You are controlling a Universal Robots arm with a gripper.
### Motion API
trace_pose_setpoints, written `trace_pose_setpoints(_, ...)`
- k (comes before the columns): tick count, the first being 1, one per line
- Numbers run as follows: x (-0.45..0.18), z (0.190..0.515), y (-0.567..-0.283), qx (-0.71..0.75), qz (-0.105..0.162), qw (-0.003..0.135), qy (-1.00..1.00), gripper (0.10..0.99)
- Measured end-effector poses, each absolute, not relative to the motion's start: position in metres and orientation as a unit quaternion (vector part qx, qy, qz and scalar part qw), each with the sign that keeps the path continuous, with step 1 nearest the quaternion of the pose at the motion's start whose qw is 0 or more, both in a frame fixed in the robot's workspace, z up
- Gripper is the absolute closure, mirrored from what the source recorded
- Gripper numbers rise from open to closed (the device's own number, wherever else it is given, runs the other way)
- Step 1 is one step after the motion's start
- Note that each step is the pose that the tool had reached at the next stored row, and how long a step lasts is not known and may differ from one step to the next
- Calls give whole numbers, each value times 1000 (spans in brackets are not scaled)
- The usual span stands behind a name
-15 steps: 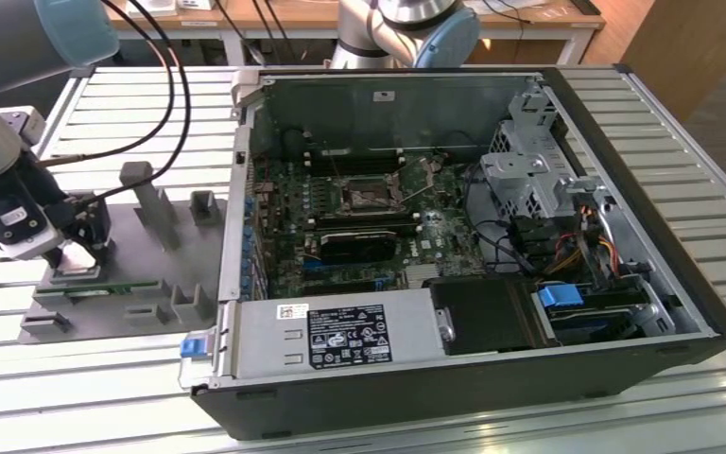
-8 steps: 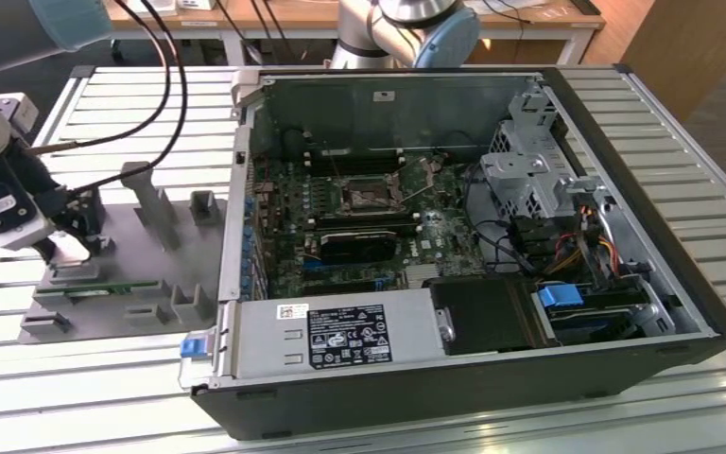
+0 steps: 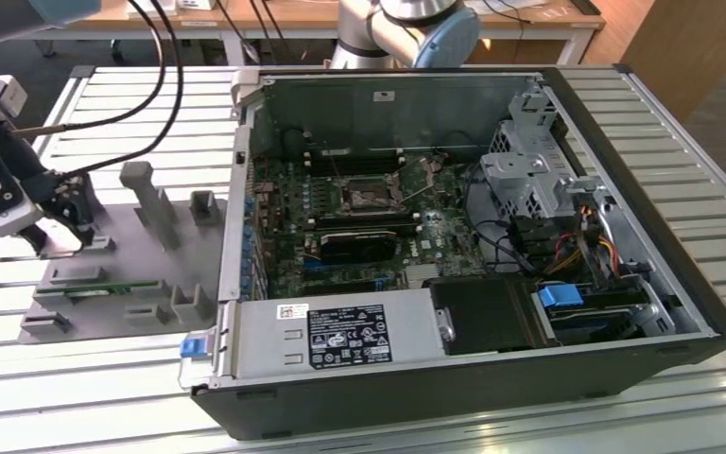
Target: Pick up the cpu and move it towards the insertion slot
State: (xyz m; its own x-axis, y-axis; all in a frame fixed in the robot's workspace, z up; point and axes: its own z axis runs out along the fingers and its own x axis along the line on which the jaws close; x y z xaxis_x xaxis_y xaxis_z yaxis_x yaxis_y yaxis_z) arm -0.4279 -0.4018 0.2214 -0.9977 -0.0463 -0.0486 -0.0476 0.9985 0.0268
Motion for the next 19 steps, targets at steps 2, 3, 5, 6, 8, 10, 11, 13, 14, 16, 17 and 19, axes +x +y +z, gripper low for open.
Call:
trace_pose_setpoints(2, -428, 225, -402, -23, 14, 24, 999, 545)
trace_pose_setpoints(3, -428, 226, -402, -23, 14, 24, 999, 545)
trace_pose_setpoints(5, -428, 229, -402, -23, 14, 24, 999, 545)
trace_pose_setpoints(6, -428, 230, -402, -23, 14, 24, 999, 545)
trace_pose_setpoints(8, -428, 233, -402, -23, 14, 24, 999, 545)
trace_pose_setpoints(10, -428, 236, -402, -23, 14, 24, 999, 545)
trace_pose_setpoints(11, -428, 238, -402, -23, 14, 24, 999, 545)
trace_pose_setpoints(13, -428, 242, -402, -23, 14, 24, 999, 545)
trace_pose_setpoints(14, -428, 243, -402, -23, 14, 24, 999, 545)
trace_pose_setpoints(16, -428, 248, -402, -23, 14, 24, 999, 545)
trace_pose_setpoints(17, -428, 250, -402, -23, 14, 24, 999, 545)
trace_pose_setpoints(19, -428, 254, -402, -23, 14, 24, 999, 545)
